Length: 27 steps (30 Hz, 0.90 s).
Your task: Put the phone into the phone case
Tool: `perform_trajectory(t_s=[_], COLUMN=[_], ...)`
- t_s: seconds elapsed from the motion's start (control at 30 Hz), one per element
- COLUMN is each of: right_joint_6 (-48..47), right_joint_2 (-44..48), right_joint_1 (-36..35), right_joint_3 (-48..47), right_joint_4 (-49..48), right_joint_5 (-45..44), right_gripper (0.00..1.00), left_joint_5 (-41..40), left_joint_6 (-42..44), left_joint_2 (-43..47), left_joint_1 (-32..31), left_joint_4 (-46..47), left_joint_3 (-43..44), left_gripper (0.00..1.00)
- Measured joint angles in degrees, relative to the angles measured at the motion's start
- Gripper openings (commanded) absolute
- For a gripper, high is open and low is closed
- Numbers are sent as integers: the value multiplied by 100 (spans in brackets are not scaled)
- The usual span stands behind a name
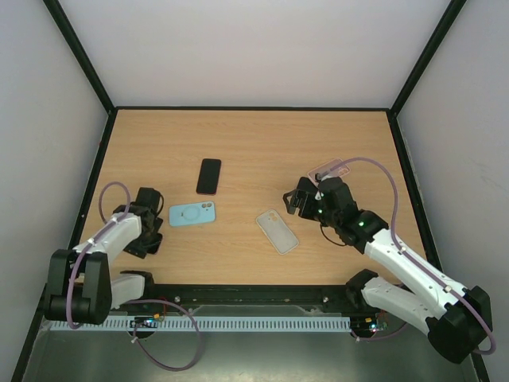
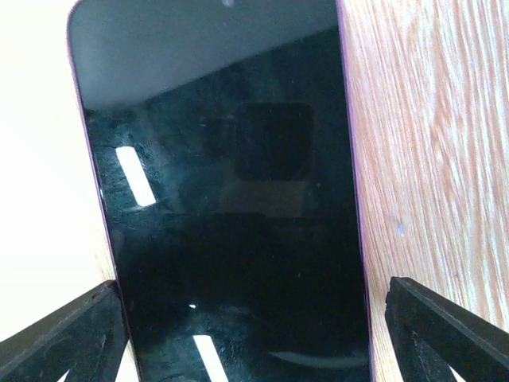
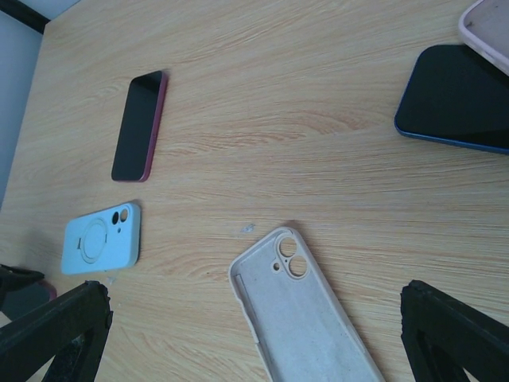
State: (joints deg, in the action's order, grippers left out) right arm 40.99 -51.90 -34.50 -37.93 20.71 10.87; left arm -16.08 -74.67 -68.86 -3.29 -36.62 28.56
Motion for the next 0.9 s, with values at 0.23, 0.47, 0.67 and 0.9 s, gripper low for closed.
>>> perform_trajectory(t_s=[0.23,0.47,0.67,0.9], right_joint_6=[-15,-136,-133,-223], right_joint_2=[13,164,205,219], right_joint_1=[0,0,0,0], right_joint_3=[39,42,42,74], right_joint_4=[0,48,52,52], right_joint_5=[68,-26,-20,114], right_gripper=[97,98,98,97], left_joint_5=[15,142,380,492], left_joint_6=[-271,-577,-922,-1381], left_joint_2=[-24,24,173,201], left_joint_1=[-483,-938,-1327,-2144], left_joint_4=[-61,-101,-96,-63], left_joint_3=[15,44,37,42], left_gripper=[84,82,80,79])
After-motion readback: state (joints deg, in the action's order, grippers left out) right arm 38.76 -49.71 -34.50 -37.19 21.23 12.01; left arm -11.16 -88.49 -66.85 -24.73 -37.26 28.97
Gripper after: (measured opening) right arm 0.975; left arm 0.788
